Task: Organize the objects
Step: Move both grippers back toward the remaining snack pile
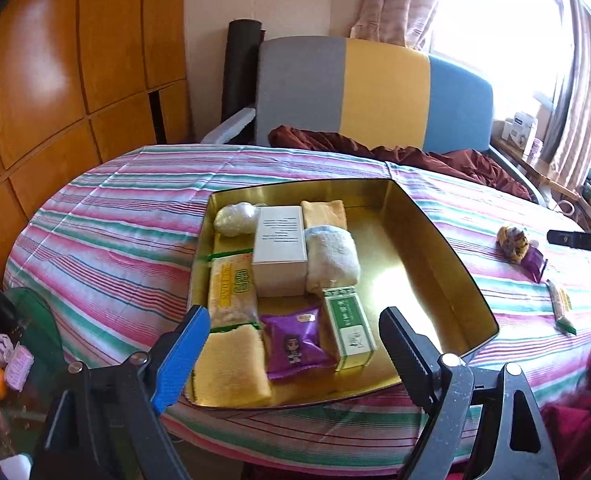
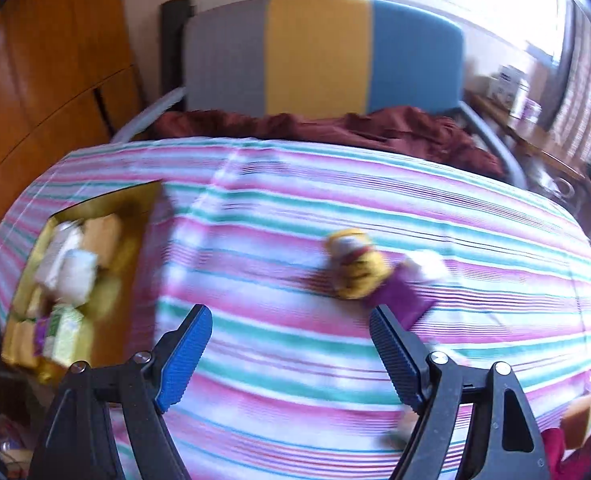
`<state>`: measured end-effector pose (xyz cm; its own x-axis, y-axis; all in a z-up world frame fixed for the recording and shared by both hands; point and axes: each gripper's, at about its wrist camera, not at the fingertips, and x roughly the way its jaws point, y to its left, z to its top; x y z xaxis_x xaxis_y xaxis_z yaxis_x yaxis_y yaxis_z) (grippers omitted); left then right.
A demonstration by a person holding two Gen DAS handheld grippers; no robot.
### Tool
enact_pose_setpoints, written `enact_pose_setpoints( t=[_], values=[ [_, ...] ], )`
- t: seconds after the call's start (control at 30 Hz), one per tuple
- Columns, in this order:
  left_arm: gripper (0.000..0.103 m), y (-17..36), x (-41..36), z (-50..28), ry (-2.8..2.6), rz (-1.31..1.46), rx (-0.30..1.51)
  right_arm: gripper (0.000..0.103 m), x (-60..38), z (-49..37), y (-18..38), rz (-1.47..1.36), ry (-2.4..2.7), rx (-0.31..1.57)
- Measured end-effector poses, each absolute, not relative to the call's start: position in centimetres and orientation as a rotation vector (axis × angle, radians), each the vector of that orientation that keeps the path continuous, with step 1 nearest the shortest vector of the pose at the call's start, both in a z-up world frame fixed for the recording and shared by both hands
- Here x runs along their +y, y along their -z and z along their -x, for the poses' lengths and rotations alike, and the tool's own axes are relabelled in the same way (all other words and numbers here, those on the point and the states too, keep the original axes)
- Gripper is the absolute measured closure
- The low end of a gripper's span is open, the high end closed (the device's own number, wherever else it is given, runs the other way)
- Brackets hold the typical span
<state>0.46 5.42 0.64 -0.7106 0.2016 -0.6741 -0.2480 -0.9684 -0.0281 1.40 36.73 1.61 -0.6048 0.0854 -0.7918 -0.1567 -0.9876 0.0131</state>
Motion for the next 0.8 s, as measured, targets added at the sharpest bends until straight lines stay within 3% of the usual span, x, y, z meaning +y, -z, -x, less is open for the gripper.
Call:
enact_pose_setpoints(
  t=[0.23,0.37,0.8],
  values=[
    [0.016,-0.6,7.6,-0.9,-2.644,1.038,0.145,0.021,49.1,-3.5,0.8,1.17,-2.406,0.437],
    [0.016,-0.5,9.1,-0.9,-2.612,1.043,0.175,0.021,54.0,-5.5,2.3,1.107,-2.254,0.798],
    [0.016,-1.6,16.0,-0.7,-2.452,1.009,0.23,0.021,54.3,-5.8,3.0,1.16,-2.253,0.945]
  ],
)
